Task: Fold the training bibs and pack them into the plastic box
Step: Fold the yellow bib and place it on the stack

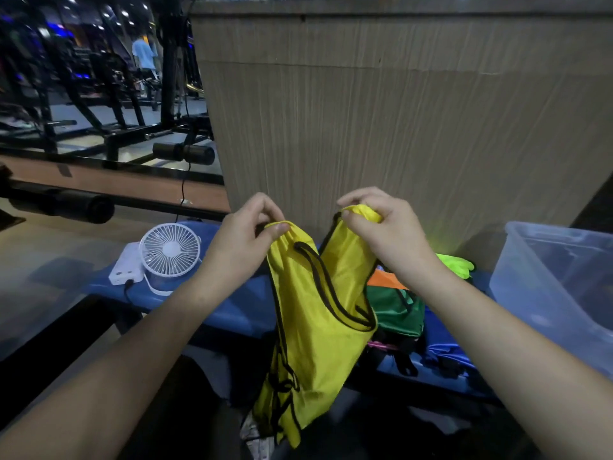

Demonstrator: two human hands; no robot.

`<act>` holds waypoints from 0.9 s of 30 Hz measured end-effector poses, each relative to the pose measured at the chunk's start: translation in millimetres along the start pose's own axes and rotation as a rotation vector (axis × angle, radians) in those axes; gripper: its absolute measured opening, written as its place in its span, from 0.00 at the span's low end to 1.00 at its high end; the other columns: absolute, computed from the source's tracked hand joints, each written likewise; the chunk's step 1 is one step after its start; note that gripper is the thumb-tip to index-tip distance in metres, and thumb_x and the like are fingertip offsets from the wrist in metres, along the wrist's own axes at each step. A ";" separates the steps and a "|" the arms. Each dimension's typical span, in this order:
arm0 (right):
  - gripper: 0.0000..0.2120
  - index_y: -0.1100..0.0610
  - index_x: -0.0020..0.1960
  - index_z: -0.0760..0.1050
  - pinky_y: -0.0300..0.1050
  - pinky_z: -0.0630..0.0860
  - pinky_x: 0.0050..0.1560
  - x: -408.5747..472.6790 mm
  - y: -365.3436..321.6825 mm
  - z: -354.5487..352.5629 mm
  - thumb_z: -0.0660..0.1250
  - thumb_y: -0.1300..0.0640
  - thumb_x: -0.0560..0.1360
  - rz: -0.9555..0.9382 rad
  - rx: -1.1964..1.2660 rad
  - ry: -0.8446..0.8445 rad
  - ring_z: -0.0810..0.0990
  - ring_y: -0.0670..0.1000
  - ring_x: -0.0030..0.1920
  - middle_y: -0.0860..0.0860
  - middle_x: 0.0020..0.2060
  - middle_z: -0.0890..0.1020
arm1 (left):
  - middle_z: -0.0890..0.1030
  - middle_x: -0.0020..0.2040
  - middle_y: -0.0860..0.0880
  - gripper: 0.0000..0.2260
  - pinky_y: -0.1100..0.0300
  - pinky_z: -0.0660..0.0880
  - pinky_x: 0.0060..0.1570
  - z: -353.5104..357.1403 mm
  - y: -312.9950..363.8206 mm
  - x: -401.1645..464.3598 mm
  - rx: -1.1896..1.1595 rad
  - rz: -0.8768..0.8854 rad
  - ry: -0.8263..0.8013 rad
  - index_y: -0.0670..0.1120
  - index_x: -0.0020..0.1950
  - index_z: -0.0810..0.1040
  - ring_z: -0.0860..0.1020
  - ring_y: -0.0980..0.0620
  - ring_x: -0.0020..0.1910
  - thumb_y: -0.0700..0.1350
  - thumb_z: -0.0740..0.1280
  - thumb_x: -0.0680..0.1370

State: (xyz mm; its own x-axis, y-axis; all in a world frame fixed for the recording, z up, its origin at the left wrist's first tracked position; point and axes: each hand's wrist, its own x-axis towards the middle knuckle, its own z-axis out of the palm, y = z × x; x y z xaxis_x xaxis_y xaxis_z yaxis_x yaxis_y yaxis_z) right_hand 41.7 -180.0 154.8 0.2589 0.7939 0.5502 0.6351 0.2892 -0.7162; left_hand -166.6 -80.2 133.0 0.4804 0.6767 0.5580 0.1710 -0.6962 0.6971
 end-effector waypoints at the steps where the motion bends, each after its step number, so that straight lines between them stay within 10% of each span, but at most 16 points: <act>1: 0.10 0.61 0.35 0.79 0.43 0.74 0.53 0.1 -0.5 -3.8 0.70 0.63 0.75 0.009 0.022 0.003 0.82 0.47 0.50 0.46 0.49 0.85 | 0.82 0.38 0.51 0.05 0.61 0.73 0.40 -3.6 1.1 1.2 0.027 0.013 -0.001 0.46 0.47 0.75 0.78 0.60 0.36 0.39 0.70 0.79; 8: 0.20 0.69 0.37 0.69 0.43 0.64 0.32 -0.1 -5.9 -17.7 0.73 0.55 0.75 0.093 -0.018 -0.009 0.68 0.47 0.31 0.57 0.29 0.70 | 0.74 0.35 0.51 0.06 0.67 0.66 0.37 -18.3 12.6 6.9 0.118 0.109 -0.045 0.43 0.47 0.71 0.72 0.59 0.34 0.35 0.66 0.79; 11: 0.22 0.66 0.41 0.72 0.43 0.65 0.34 -1.4 -12.3 -18.0 0.74 0.48 0.74 0.145 0.008 -0.163 0.70 0.47 0.32 0.53 0.31 0.71 | 0.75 0.37 0.49 0.10 0.56 0.67 0.39 -19.1 13.4 9.9 0.161 0.157 -0.131 0.46 0.43 0.74 0.72 0.50 0.37 0.32 0.64 0.78; 17: 0.13 0.53 0.56 0.83 0.54 0.73 0.42 -0.8 -7.2 -27.5 0.65 0.54 0.74 0.233 0.197 -0.346 0.76 0.72 0.40 0.49 0.50 0.80 | 0.81 0.47 0.55 0.16 0.66 0.71 0.49 -22.6 7.9 15.8 0.151 0.122 -0.220 0.49 0.45 0.84 0.79 0.56 0.50 0.31 0.63 0.79; 21: 0.15 0.48 0.54 0.80 0.61 0.79 0.42 0.1 -12.3 -29.0 0.70 0.66 0.73 0.113 -0.040 -0.246 0.79 0.59 0.35 0.47 0.43 0.80 | 0.80 0.50 0.57 0.08 0.65 0.71 0.50 -28.3 8.1 17.0 0.226 0.105 -0.237 0.53 0.49 0.84 0.77 0.60 0.52 0.39 0.70 0.78; 27: 0.28 0.46 0.64 0.73 0.39 0.72 0.38 -2.6 -20.7 -38.8 0.74 0.63 0.68 0.041 -0.356 -0.165 0.76 0.41 0.33 0.39 0.33 0.79 | 0.77 0.52 0.61 0.17 0.62 0.72 0.45 -49.3 15.1 24.3 0.392 0.039 -0.248 0.62 0.59 0.73 0.75 0.63 0.51 0.46 0.73 0.76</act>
State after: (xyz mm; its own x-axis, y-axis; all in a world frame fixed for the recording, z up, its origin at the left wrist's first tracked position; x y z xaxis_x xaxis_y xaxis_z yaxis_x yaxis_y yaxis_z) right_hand 56.2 -208.8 184.9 0.1868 0.8848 0.4269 0.8467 0.0754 -0.5267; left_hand -194.7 -62.5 179.3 0.6764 0.6032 0.4226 0.4375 -0.7906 0.4284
